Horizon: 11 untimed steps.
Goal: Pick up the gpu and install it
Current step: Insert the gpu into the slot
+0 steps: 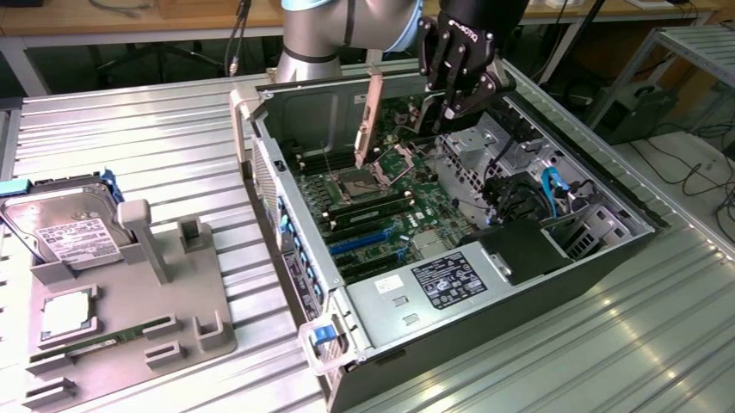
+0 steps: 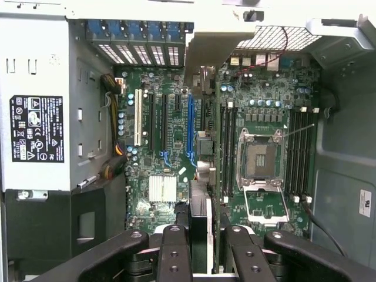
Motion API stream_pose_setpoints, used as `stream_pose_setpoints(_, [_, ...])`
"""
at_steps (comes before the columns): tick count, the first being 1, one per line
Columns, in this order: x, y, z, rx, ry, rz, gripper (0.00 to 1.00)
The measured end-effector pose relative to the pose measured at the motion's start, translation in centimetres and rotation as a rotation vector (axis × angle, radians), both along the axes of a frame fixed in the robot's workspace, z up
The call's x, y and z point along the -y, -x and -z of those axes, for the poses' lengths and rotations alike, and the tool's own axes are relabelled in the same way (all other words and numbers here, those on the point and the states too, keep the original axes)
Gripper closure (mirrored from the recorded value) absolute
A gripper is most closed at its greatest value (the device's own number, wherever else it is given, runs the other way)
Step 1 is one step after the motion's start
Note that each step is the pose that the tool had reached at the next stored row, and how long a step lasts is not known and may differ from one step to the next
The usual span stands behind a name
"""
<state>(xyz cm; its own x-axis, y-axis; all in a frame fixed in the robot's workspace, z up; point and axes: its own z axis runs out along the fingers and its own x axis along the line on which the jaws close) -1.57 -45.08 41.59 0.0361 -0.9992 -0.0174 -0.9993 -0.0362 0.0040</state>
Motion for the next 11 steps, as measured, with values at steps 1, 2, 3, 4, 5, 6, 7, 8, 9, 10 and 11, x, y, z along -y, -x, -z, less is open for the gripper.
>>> stream_pose_setpoints(1, [0.00,0.00,0.03,0.0000,-0.0001,0.000,0.72])
stream_pose_setpoints(2, [0.00,0.00,0.06,0.0000,0.0000,0.000,0.72])
stream_pose_setpoints(3, [0.00,0.00,0.09,0.0001,0.0000,-0.001,0.72])
stream_pose_setpoints(4, [0.00,0.00,0.12,0.0000,0.0001,-0.001,0.72])
stream_pose_setpoints(5, [0.00,0.00,0.16,0.0000,0.0001,-0.001,0.72])
stream_pose_setpoints(6, [0.00,0.00,0.20,0.0000,0.0000,-0.001,0.72])
stream_pose_setpoints(7, [0.00,0.00,0.24,0.0000,0.0000,-0.002,0.72])
stream_pose_setpoints(8, [0.00,0.00,0.28,0.0000,0.0000,-0.002,0.72])
stream_pose_setpoints(9, [0.00,0.00,0.33,0.0000,0.0000,-0.002,0.72])
stream_pose_setpoints(10, [0.00,0.00,0.37,0.0000,0.0000,-0.002,0.72])
stream_pose_setpoints(11, [0.00,0.00,0.42,0.0000,-0.0001,-0.002,0.72])
